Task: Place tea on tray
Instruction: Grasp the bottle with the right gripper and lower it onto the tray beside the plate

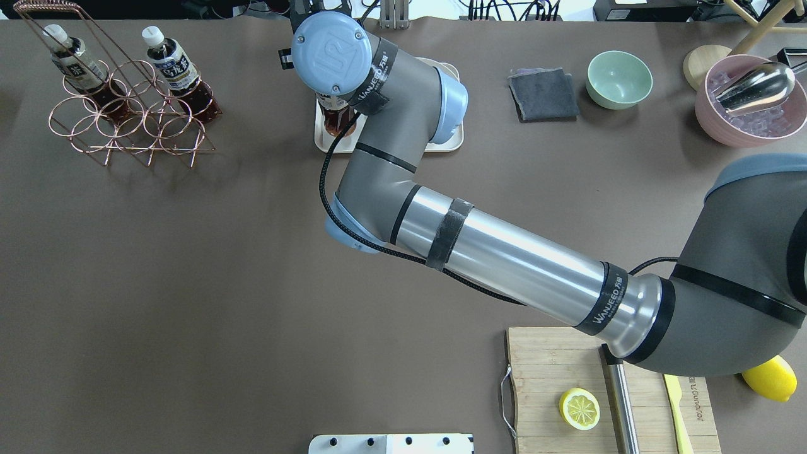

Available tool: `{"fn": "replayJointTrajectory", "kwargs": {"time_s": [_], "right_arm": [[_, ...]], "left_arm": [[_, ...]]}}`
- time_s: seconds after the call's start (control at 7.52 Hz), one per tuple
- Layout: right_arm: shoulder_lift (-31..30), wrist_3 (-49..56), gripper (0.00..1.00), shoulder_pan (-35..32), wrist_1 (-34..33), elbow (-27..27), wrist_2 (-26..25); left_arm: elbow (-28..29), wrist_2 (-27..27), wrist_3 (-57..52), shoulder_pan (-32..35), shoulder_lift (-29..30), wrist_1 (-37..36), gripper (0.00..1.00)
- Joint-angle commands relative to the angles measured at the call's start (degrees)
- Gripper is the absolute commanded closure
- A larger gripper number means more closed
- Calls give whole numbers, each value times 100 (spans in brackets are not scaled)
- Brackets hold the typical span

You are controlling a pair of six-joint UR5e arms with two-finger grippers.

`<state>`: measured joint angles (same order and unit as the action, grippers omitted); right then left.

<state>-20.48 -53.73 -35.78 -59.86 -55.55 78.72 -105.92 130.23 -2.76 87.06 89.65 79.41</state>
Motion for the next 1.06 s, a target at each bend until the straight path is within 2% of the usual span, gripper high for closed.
{"fn": "replayJointTrajectory", "kwargs": {"time_s": [0.0, 0.27, 0.4, 0.53, 0.93], "right_arm": [[176, 3, 100, -87, 430, 659, -5], [176, 29, 100, -95, 466, 650, 30], [185, 38, 60, -95, 466, 624, 30], [185, 38, 1, -104, 466, 589, 30], [150, -6, 0, -174, 431, 274, 204]], "left_arm": [[1, 2, 4, 4, -9, 13, 0], [1, 2, 4, 4, 8, 22, 0], [10, 2, 4, 4, 26, 22, 0], [1, 2, 4, 4, 17, 22, 0], [-51, 11, 4, 4, 9, 13, 0]]}}
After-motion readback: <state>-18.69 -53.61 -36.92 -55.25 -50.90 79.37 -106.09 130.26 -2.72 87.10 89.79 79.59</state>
